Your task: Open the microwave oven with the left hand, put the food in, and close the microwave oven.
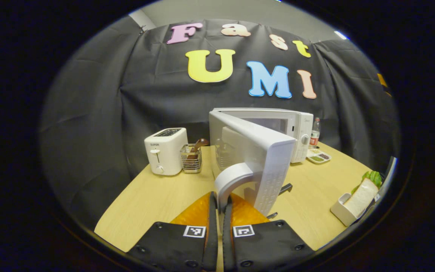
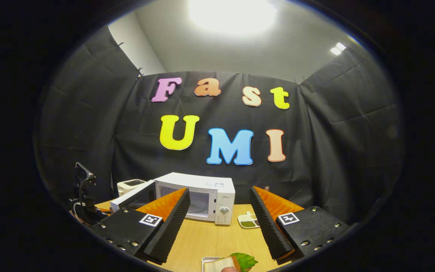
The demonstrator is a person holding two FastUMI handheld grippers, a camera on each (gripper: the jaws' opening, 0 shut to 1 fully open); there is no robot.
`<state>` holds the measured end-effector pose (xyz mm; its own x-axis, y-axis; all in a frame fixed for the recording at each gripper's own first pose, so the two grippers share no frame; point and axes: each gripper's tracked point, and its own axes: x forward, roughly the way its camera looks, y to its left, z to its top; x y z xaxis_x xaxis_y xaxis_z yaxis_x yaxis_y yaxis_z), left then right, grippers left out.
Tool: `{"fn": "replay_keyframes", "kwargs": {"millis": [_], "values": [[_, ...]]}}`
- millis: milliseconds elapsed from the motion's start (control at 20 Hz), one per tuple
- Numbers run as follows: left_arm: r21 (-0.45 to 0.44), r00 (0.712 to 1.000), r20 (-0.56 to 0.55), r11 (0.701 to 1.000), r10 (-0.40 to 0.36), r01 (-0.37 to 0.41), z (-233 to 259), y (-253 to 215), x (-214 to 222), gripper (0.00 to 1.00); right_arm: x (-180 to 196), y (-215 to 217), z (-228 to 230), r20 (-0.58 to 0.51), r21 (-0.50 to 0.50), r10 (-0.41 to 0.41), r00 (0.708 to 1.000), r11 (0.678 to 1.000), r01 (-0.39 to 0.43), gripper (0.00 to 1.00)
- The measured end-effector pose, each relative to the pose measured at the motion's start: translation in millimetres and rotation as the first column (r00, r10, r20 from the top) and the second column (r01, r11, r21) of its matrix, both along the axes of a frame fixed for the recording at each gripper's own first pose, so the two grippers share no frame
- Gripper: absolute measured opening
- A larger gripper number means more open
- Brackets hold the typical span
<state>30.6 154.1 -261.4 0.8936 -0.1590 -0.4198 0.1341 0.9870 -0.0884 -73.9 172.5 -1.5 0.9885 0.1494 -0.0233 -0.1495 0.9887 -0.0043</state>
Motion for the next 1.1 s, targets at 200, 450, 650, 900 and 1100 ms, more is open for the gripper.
{"fn": "replay_keyframes", "kwargs": {"millis": [200,450,650,900,1100], "values": [[-0.009,1.0,-0.015,1.0,-0.007,0.007,-4.0,28.4,-2.1,0.22,0.5,16.3,-2.1,-0.011,0.011,-0.025,1.0,1.0,0.025,0.95],[0.043,0.999,0.007,0.999,0.031,-0.032,0.1,62.1,-17.9,0.51,4.8,19.2,-4.3,-0.026,0.03,-0.054,0.998,0.998,0.055,0.95],[0.045,0.994,0.03,0.994,0.101,-0.102,19.5,84.0,-30.1,0.74,12.6,8.2,-10.7,-0.038,0.036,-0.064,0.997,0.997,0.065,0.95],[0.018,0.97,0.147,0.98,0.191,-0.196,83.5,89.3,-47.2,0.95,26.9,-23.5,-19.8,-0.076,0.031,-0.057,0.996,0.998,0.059,0.96],[-0.003,0.95,0.223,0.974,0.22,-0.225,138.1,73.7,-67.6,0.95,41.5,-45.6,-45.3,-0.174,0.039,0.0,0.985,0.999,0.006,0.96]]}}
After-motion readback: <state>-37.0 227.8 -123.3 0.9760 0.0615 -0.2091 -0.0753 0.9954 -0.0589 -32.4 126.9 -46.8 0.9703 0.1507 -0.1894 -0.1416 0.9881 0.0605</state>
